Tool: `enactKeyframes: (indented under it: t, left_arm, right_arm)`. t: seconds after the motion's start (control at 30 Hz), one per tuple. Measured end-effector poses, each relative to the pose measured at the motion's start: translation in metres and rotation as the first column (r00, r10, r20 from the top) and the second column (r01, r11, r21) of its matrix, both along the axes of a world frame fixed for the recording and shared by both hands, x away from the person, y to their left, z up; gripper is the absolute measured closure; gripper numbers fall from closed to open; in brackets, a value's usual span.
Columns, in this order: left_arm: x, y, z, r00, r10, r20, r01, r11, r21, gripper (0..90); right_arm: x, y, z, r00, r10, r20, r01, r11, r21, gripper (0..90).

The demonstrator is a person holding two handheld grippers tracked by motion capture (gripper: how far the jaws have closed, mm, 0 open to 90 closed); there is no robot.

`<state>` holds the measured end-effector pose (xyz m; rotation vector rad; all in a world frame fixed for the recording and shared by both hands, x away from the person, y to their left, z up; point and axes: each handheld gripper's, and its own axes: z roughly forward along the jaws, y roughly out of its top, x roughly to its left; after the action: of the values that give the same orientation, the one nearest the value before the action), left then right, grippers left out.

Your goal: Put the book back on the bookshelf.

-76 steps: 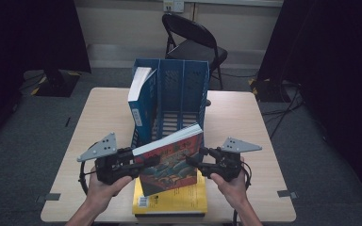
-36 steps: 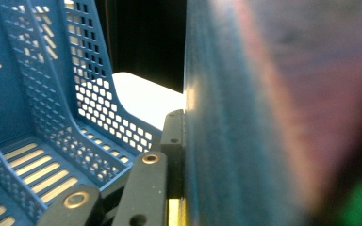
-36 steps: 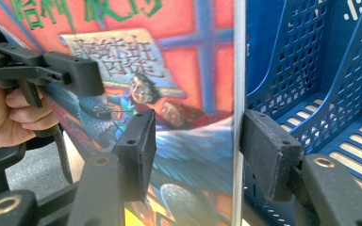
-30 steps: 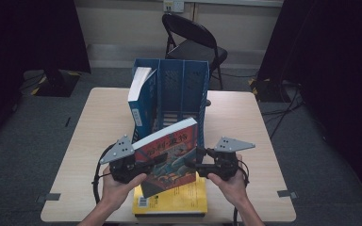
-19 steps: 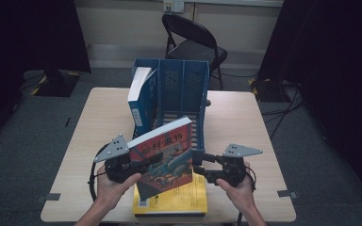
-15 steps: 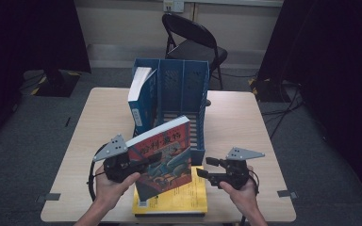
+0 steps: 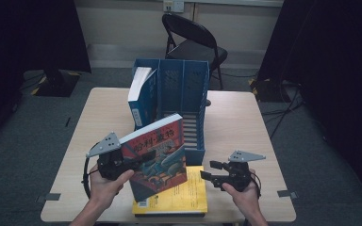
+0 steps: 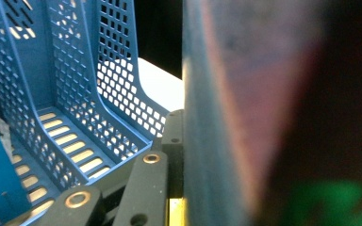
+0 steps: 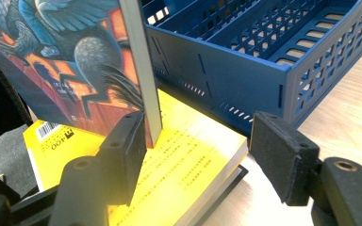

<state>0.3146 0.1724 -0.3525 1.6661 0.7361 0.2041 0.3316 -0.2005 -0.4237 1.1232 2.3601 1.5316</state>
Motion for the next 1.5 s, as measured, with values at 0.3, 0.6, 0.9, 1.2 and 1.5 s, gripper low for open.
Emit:
enactKeyframes:
  t: [0.3, 0.6, 0.9, 1.2, 1.5]
  left_arm:
    - [0.002, 0.012, 0.005, 0.9987, 0.049, -0.013, -0.049, 0.9988, 0.006, 74.5]
    - [0.004, 0.017, 0.009, 0.9965, 0.082, -0.017, -0.082, 0.9966, -0.001, 74.6]
    - [0.006, 0.024, 0.017, 0.9950, 0.099, -0.016, -0.099, 0.9951, -0.009, 74.5]
    - [0.009, 0.024, 0.026, 0.9947, 0.102, -0.007, -0.103, 0.9947, -0.010, 74.5]
    - [0.016, 0.022, 0.036, 0.9910, 0.134, -0.008, -0.134, 0.9906, -0.028, 74.5]
  right_arm:
    - [0.003, -0.004, -0.006, 0.9998, -0.015, -0.016, 0.015, 1.000, -0.009, 35.5]
    - [0.004, -0.005, -0.008, 0.9995, -0.021, -0.023, 0.021, 1.000, -0.009, 35.2]
    - [0.005, -0.005, -0.010, 0.9992, -0.021, -0.033, 0.021, 1.000, -0.014, 34.9]
    - [0.006, -0.005, -0.012, 0.9987, -0.019, -0.048, 0.018, 1.000, -0.022, 33.3]
    - [0.007, -0.003, -0.015, 0.9988, -0.019, -0.046, 0.018, 0.999, -0.033, 32.2]
